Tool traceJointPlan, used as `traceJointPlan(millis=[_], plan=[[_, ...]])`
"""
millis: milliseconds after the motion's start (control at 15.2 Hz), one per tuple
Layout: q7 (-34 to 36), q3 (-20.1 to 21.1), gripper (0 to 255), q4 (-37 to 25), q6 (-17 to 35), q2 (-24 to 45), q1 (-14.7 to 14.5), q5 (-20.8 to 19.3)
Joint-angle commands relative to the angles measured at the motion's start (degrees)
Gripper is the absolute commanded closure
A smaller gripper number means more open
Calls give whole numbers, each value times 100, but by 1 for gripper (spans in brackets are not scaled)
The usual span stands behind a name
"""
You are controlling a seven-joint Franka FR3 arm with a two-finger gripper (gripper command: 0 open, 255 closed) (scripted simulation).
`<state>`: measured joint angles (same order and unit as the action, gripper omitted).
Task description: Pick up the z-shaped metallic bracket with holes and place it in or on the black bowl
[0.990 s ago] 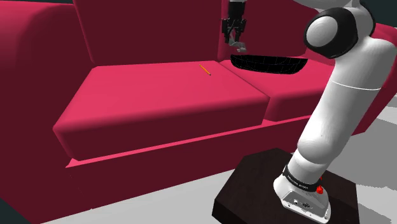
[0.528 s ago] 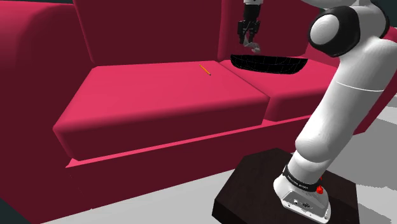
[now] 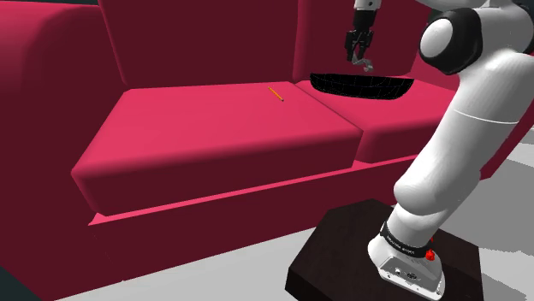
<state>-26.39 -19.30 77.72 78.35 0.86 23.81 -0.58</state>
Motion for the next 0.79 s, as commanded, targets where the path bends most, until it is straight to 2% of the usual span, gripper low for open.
traceJointPlan(millis=[0, 132, 726], plan=[[-297, -143, 255, -99, -12, 87, 150, 33], [-594, -291, 255, -205, -16, 194, 310, 78], [-486, -234, 255, 959, 801, -178, 245, -62]])
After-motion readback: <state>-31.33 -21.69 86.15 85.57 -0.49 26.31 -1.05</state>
